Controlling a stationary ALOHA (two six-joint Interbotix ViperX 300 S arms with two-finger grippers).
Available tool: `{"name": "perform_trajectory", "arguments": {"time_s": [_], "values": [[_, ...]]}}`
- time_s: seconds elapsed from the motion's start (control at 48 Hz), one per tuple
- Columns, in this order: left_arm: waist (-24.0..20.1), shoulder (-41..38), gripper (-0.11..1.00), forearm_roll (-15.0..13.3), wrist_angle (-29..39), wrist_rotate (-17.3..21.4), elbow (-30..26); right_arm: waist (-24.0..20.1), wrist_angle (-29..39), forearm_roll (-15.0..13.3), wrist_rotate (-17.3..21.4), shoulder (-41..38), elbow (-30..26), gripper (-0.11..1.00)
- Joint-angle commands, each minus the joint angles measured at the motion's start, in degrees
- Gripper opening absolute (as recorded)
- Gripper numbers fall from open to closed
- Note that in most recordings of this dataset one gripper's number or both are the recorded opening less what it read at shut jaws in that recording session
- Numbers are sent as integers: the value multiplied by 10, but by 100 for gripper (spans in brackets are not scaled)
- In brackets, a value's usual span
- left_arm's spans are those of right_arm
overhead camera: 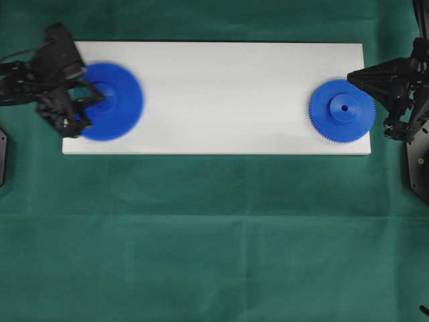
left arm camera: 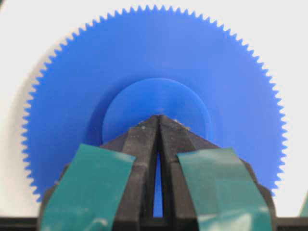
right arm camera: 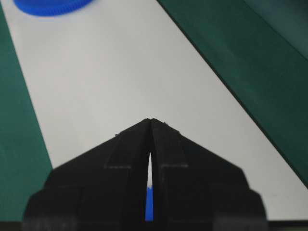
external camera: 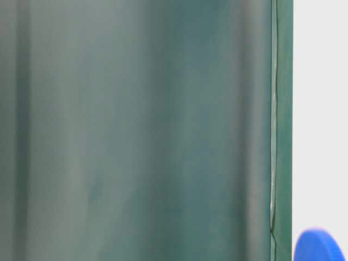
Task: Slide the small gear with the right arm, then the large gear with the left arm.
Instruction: 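Slide the left blue gear rightward until it meshes with the right gear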
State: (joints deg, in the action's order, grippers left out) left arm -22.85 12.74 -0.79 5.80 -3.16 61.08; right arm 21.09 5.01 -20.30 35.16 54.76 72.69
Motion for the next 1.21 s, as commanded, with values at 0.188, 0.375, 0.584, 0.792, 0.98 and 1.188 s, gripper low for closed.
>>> {"name": "perform_trajectory", "arguments": {"time_s": [0.188,0.375,0.584,0.792,0.98,1.188], "values": [[29,-181,0,0,-11,3,-169,-4,-4,-1,-1,-4,-9,50],[47,-265,0,1,-6,4,-288,-8,-6,-1,-1,-4,-9,50],[80,-341,0,1,24,4,-419,-11,-10,-1,-1,-4,-11,50],[112,-410,0,3,69,6,-556,-11,-21,-2,-3,-4,-7,50],[135,-460,0,3,125,38,-654,-14,-25,-2,-2,-4,-2,50],[139,-460,0,3,155,42,-663,-24,-25,-2,-2,-3,2,50]]}}
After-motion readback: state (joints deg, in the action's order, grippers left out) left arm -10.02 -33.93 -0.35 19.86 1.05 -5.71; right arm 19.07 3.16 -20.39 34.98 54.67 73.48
